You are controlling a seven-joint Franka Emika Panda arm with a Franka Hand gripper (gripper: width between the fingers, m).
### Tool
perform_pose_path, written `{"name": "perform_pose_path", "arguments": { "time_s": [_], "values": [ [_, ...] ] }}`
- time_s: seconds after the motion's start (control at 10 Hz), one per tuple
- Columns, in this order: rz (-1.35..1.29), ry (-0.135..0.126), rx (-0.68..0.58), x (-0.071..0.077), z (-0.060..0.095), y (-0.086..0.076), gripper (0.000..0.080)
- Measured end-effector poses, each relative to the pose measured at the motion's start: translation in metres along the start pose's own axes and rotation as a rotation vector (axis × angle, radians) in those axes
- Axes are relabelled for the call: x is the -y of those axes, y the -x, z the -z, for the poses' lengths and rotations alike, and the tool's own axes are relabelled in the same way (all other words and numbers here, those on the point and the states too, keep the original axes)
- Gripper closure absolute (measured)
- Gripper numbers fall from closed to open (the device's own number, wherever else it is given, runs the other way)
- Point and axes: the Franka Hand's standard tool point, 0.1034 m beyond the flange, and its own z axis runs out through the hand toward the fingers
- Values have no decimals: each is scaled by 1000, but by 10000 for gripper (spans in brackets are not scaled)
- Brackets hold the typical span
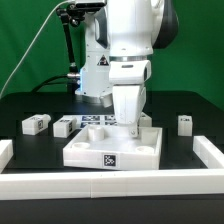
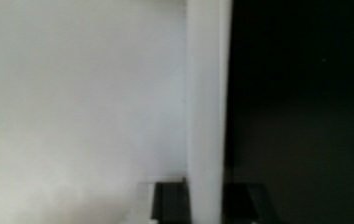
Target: Assemble one leg
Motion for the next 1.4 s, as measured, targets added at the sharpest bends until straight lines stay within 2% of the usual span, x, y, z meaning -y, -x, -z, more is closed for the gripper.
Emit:
{"name": "perform_pose_path", "arguments": {
  "time_s": [0.3,0.4,0.6,1.1,1.4],
  "values": [
    [16,-6,3,0,0,1,742],
    [101,-45,23,-7,1,3,742],
    [202,-57,43,-20,1,-7,742],
    [214,-51,41,-23,0,-11,741],
    [244,-35,19,-36,-2,-37,741]
  ]
}}
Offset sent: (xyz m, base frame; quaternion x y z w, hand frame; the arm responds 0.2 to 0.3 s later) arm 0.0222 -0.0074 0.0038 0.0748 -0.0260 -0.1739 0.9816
